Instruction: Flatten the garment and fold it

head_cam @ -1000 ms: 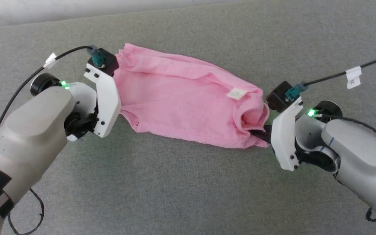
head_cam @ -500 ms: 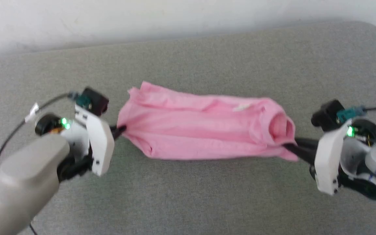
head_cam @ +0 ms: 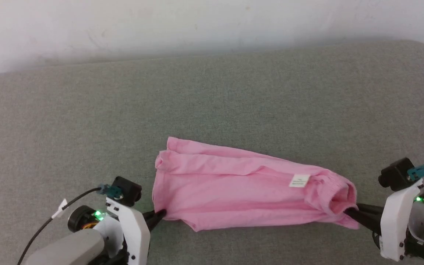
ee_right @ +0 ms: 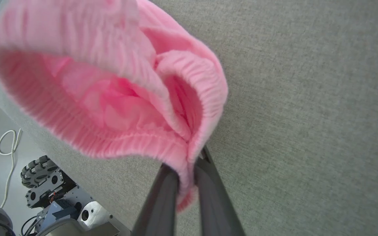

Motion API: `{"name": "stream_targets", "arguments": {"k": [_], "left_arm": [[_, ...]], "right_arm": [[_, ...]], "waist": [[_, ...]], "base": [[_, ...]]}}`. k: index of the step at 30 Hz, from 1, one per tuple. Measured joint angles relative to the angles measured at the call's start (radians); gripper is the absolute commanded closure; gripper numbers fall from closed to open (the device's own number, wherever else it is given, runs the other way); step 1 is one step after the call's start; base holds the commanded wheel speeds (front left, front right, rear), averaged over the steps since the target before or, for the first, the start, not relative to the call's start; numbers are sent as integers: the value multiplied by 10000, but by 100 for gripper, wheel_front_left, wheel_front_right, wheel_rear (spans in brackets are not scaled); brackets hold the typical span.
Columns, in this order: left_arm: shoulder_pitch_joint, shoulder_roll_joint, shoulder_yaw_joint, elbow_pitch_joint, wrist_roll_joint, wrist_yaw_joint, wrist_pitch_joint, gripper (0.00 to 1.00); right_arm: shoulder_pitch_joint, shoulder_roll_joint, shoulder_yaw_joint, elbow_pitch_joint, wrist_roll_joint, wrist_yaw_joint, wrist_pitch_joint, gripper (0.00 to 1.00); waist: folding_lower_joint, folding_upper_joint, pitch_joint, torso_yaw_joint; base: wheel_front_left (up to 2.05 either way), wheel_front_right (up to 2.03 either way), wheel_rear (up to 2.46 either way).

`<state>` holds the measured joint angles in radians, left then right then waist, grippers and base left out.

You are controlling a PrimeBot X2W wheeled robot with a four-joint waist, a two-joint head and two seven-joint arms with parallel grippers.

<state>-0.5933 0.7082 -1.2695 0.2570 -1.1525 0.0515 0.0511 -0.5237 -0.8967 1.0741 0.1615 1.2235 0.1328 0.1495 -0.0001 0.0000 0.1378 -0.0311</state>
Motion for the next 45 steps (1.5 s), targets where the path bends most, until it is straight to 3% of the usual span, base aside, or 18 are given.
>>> {"name": "stream_targets", "arguments": {"k": [7,8,9,10,11,15,21,22,23,29,36,45], "left_arm": [[-45,-443,105,516,0,111,-130,100],[-72,-516,119,608,23,109,-219,100],[-82,-593,130,696,56,109,-303,100],[-82,-679,153,775,109,111,-426,40],[-79,-754,173,842,174,142,-612,0],[-12,-828,324,936,502,694,-1570,0],[423,-623,936,343,1151,2031,-2886,0],[423,-623,936,343,1151,2031,-2886,0],[591,-593,1315,6,1528,2531,-3030,0],[1431,-802,3845,-1513,3862,4002,-3081,0],[3446,-1567,6259,-2811,6686,5127,-3081,0],[5045,-2918,8170,-3074,8360,4968,-3080,0]], "right_arm": [[163,1143,-19,1770,201,0,263,100],[149,1273,-17,1933,71,2,186,77],[133,1375,-25,2063,-13,2,75,68],[134,1444,-38,2113,-29,2,-46,44],[128,1475,-40,2107,-109,2,-180,0],[44,1225,-4,1680,-715,2,-491,0],[-67,-257,-518,102,-1346,0,-343,0],[-67,-257,-518,102,-1346,0,-343,0],[-70,-746,-857,-487,-1463,0,-142,0],[-66,-1611,-2161,-1657,-1745,0,711,0],[373,-1381,-3172,-1733,-1935,0,2374,0],[906,130,-3601,-602,-2554,0,3848,0]], "waist": [[0,0,278,5],[1,0,303,-6],[1,0,309,-21],[1,0,295,-30],[1,0,262,-39],[3,0,-1,-89],[1,0,-542,-150],[1,0,-542,-150],[1,0,-696,-147],[1,0,-847,20],[1,0,-773,189],[1,0,-514,547]], "base": [[0,0,0],[0,0,0],[0,0,0],[0,0,0],[0,0,0],[0,0,0],[0,0,0],[0,0,0],[0,0,0],[0,0,0],[0,0,0],[0,0,0]]}}
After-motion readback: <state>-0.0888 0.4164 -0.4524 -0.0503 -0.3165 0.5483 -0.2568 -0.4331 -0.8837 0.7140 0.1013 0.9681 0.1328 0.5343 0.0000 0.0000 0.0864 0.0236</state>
